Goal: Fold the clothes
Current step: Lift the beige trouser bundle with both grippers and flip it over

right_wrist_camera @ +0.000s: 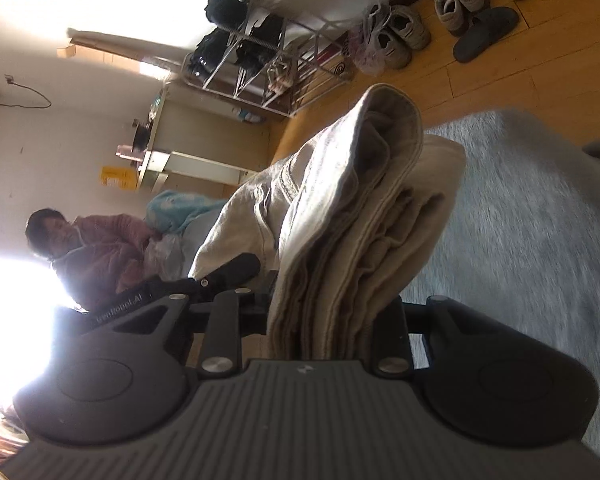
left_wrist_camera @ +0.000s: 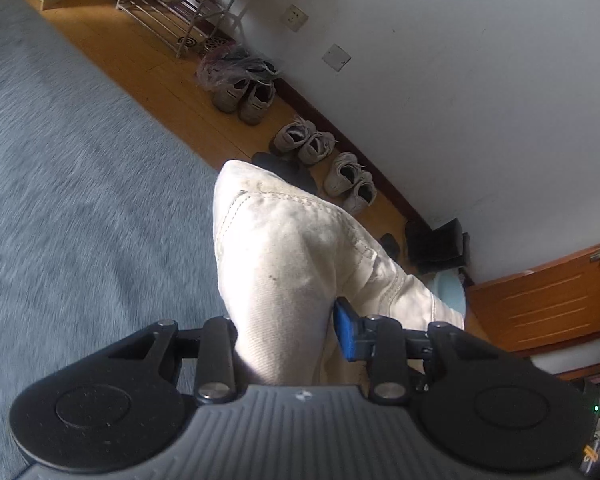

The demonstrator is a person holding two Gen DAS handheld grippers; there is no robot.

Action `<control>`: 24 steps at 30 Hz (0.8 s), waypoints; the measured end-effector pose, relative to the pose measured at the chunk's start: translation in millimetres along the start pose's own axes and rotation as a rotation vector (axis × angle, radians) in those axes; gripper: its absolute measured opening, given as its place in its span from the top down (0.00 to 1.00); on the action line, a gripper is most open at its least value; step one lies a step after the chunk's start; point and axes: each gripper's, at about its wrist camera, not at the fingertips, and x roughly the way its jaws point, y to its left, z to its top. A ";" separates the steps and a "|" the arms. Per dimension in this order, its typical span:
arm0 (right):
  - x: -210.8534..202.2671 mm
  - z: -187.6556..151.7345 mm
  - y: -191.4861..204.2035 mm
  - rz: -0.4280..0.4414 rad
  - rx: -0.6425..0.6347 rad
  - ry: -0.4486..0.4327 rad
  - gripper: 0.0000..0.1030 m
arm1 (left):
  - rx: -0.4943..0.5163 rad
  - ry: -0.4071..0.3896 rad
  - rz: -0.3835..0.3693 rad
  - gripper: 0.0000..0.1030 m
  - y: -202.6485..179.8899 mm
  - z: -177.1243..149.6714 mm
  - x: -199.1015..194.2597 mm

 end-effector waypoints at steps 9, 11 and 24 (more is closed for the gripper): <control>33.3 20.2 -10.6 -0.029 0.039 0.018 0.73 | 0.001 0.029 0.009 0.66 1.8 15.1 19.9; 39.1 23.7 -11.9 -0.030 0.040 0.030 0.73 | -0.012 0.032 0.008 0.66 10.9 17.5 26.4; 68.7 15.8 -26.7 -0.083 -0.037 0.169 0.73 | -0.156 0.059 -0.003 0.64 74.3 0.1 53.5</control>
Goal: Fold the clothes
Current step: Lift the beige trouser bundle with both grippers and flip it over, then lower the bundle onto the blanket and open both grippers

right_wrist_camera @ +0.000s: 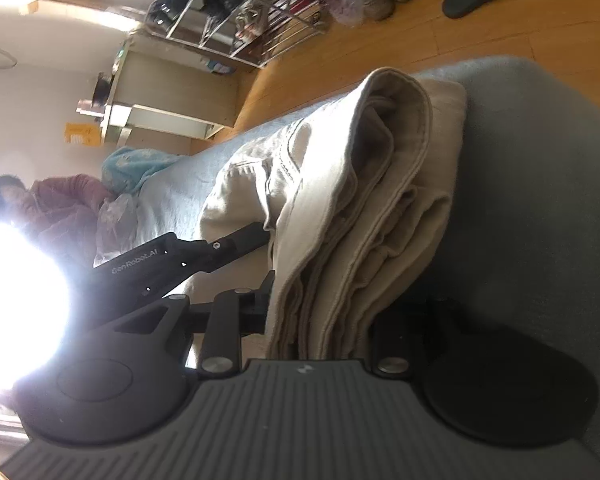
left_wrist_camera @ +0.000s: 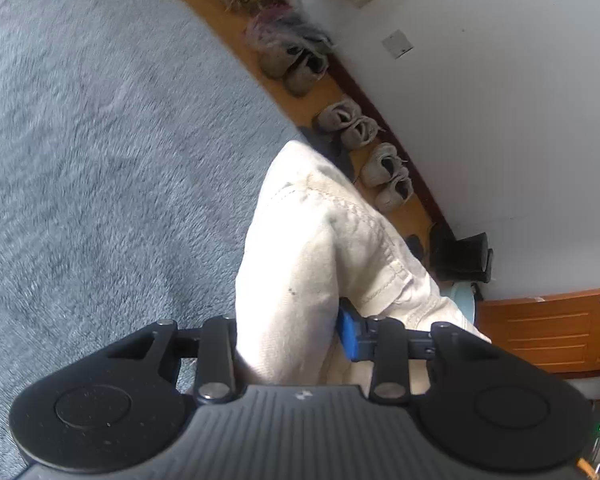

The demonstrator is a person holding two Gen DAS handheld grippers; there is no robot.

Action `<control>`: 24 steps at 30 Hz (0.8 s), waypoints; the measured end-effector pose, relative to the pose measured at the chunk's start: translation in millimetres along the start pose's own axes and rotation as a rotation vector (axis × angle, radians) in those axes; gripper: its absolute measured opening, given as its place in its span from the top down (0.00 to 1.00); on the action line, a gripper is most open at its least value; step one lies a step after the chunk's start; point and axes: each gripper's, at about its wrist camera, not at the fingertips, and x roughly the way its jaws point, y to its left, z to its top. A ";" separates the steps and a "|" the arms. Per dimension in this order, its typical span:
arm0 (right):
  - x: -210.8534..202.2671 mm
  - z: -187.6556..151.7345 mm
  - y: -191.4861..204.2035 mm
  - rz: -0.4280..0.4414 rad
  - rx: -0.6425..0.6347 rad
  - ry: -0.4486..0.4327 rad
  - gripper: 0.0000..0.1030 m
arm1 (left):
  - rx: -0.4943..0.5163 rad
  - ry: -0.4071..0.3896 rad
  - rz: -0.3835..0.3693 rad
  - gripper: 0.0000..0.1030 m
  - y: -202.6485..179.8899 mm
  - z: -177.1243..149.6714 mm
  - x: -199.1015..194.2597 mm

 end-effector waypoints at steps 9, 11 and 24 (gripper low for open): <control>-2.5 -5.3 -17.5 -0.020 0.060 0.035 0.64 | -0.001 0.040 0.037 0.52 4.5 0.9 -5.4; -8.3 -2.4 -21.4 -0.012 0.089 0.050 0.57 | -0.005 0.030 0.026 0.53 4.7 1.3 -14.1; -99.4 -11.8 24.9 -0.140 -0.250 -0.077 0.50 | 0.097 -0.172 0.092 0.45 -19.9 -45.8 -98.7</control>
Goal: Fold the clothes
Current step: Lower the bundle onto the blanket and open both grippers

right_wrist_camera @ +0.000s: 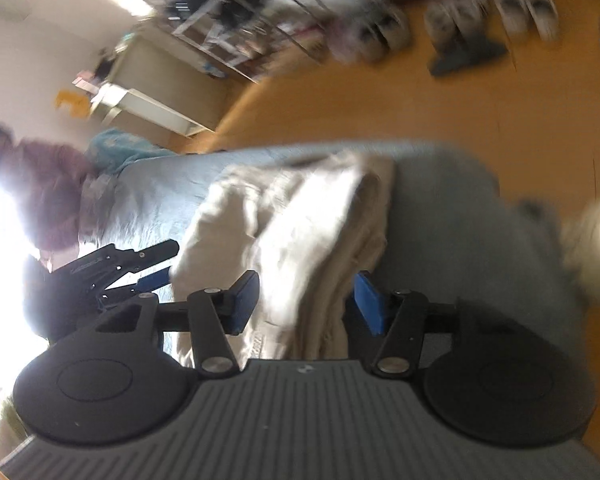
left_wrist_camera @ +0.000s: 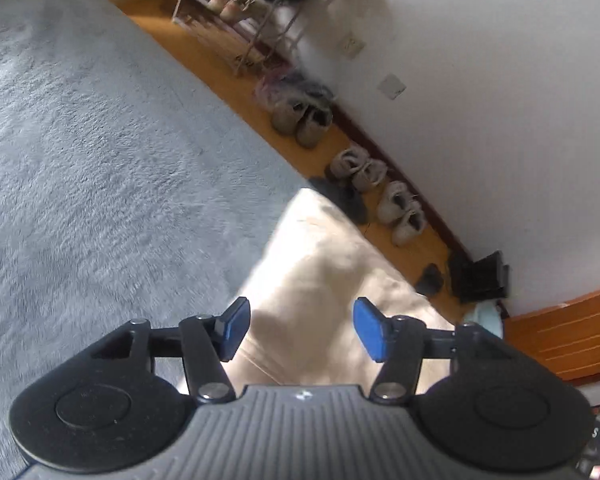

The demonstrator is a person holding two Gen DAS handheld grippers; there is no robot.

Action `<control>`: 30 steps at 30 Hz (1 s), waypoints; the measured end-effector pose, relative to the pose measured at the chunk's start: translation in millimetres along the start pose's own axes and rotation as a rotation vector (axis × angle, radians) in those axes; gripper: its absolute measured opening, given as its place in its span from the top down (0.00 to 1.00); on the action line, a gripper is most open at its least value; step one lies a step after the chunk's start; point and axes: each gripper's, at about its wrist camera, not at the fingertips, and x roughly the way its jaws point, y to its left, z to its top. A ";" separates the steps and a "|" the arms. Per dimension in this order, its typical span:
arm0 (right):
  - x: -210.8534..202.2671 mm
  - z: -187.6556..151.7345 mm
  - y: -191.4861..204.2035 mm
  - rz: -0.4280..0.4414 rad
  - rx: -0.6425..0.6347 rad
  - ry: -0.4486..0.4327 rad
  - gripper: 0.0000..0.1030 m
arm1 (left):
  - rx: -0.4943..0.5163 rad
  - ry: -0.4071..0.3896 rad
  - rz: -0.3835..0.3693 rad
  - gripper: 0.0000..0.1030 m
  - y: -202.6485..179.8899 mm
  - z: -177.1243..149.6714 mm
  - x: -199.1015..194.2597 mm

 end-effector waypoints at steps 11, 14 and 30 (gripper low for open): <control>59.2 -23.1 59.8 -0.119 -0.539 0.098 0.73 | 0.199 0.060 0.166 0.49 -14.9 -52.2 51.7; 79.9 -34.9 49.4 -0.173 -0.598 0.136 0.74 | 0.206 0.062 0.167 0.48 -17.6 -51.0 52.4; 108.8 10.3 34.3 -0.246 -0.651 0.093 0.75 | 0.249 0.056 0.185 0.47 -34.8 -73.4 37.1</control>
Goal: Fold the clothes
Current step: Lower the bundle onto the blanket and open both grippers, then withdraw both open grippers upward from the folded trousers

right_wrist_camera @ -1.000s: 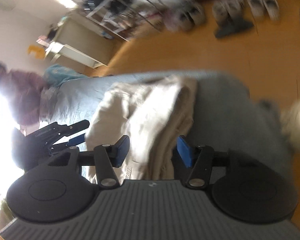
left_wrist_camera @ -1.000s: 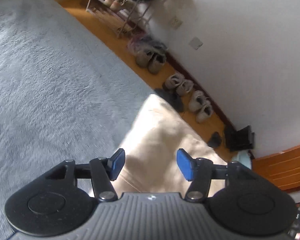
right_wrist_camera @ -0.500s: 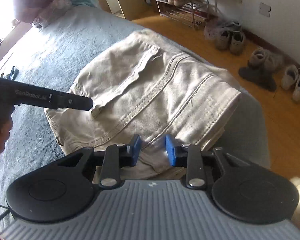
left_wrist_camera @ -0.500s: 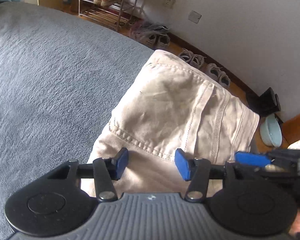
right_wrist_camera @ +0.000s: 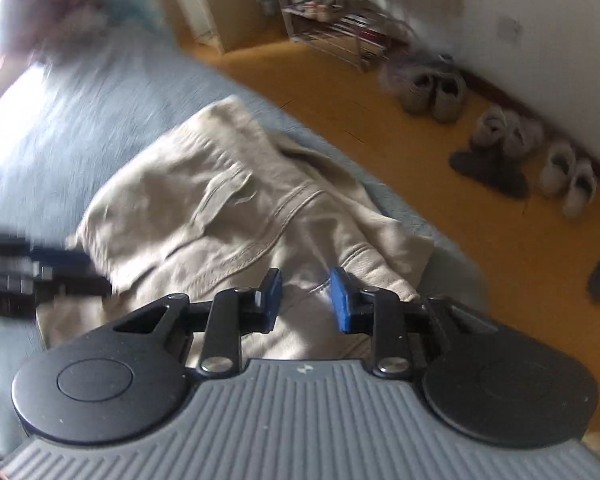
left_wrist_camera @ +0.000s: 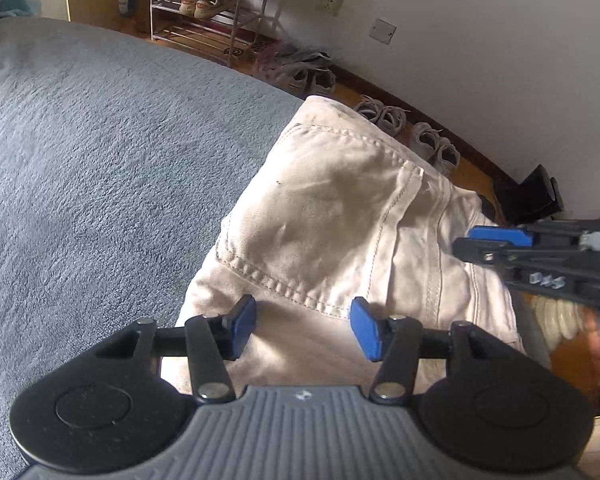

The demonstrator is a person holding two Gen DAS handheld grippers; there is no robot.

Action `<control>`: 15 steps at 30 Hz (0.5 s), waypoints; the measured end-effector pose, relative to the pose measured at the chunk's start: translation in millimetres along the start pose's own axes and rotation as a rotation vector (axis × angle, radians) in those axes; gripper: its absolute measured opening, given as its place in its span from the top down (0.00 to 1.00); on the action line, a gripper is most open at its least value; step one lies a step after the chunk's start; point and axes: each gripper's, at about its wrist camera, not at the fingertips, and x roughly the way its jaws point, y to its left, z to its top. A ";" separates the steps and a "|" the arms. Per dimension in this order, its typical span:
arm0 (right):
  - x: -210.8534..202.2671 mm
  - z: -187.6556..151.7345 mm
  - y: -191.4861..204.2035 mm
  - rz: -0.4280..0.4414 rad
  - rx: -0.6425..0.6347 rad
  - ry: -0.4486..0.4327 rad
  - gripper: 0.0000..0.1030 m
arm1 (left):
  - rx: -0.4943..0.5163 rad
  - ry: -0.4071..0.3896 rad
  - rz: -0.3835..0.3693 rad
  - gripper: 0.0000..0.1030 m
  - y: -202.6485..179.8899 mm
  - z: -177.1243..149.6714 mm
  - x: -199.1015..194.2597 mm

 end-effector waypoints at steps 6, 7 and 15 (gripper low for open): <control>-33.0 24.4 -35.5 0.109 0.199 -0.062 0.74 | 0.013 0.004 0.028 0.46 -50.2 -28.8 -64.6; -32.5 32.9 -46.3 0.125 0.242 -0.072 0.74 | 0.018 0.003 0.034 0.46 -56.3 -32.0 -68.0; 55.5 86.4 -88.4 0.340 0.516 0.036 0.74 | -0.001 -0.011 0.068 0.42 -103.9 -52.5 -94.9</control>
